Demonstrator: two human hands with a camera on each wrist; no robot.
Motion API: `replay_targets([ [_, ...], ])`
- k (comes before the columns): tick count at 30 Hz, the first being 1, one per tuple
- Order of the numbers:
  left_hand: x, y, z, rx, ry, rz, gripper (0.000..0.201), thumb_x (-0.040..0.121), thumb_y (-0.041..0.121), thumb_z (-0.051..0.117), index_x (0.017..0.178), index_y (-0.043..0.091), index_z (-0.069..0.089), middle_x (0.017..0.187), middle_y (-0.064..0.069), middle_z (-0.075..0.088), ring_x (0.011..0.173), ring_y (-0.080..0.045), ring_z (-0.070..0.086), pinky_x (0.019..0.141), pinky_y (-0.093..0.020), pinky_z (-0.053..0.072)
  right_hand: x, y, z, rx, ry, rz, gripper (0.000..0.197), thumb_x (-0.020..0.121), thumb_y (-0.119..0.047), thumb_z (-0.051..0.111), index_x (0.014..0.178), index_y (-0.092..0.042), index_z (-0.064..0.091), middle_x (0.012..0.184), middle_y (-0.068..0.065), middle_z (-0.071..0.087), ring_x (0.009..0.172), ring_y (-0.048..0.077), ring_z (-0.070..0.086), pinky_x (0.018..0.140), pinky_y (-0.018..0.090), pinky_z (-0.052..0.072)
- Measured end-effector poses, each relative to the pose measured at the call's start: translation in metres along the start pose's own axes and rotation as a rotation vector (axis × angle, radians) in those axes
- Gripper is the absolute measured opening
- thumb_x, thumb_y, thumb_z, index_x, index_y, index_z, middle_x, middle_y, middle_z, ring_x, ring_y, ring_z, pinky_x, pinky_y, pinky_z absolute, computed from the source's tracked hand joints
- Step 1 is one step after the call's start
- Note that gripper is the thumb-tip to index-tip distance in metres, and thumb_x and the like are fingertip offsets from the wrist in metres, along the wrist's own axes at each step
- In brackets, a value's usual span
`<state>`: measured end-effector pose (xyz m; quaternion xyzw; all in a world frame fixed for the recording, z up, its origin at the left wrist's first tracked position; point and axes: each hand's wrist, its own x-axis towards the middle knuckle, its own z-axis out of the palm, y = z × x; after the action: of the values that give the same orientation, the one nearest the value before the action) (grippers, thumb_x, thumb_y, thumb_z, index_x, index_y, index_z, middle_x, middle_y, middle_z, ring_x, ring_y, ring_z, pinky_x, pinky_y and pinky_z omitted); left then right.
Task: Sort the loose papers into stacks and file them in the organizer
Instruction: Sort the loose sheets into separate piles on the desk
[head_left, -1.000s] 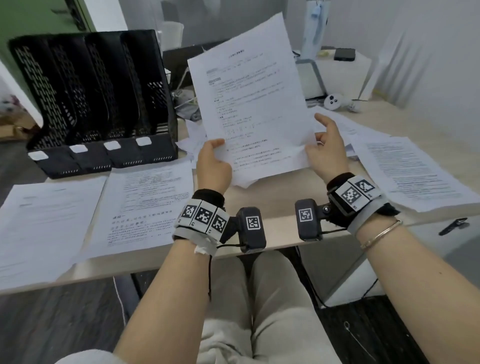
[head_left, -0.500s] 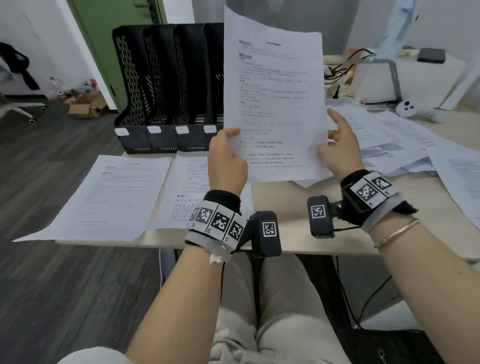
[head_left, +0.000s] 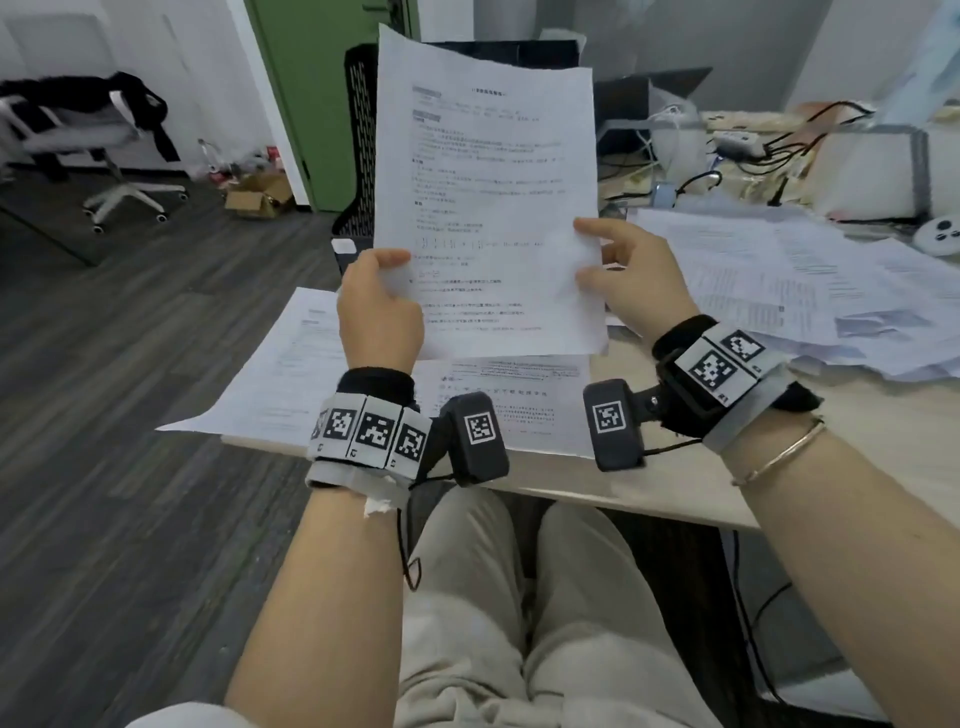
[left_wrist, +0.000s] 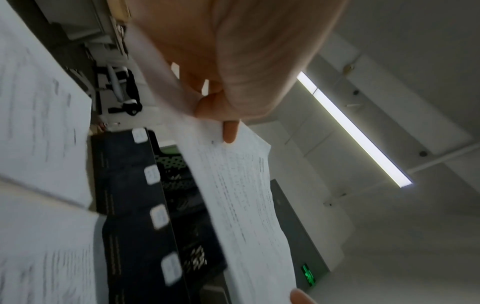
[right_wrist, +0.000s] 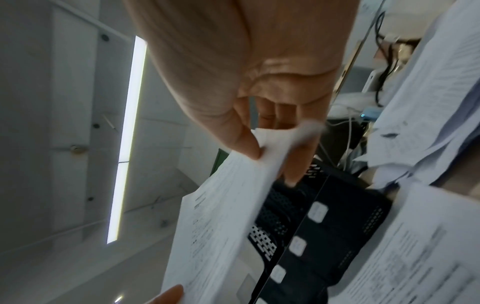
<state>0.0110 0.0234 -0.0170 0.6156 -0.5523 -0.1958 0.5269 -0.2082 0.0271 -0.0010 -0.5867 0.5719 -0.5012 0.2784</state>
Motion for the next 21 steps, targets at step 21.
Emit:
replay_targets([
  [21, 0.066, -0.075, -0.126, 0.410, 0.168, -0.297, 0.056, 0.082, -0.006, 0.037, 0.121, 0.027, 0.060, 0.134, 0.003, 0.052, 0.124, -0.021, 0.044, 0.103, -0.041, 0.020, 0.007, -0.025, 0.175, -0.097, -0.480, 0.194, 0.063, 0.087, -0.007, 0.063, 0.142, -0.007, 0.033, 0.071, 0.004, 0.058, 0.055, 0.013, 0.060, 0.054, 0.024, 0.054],
])
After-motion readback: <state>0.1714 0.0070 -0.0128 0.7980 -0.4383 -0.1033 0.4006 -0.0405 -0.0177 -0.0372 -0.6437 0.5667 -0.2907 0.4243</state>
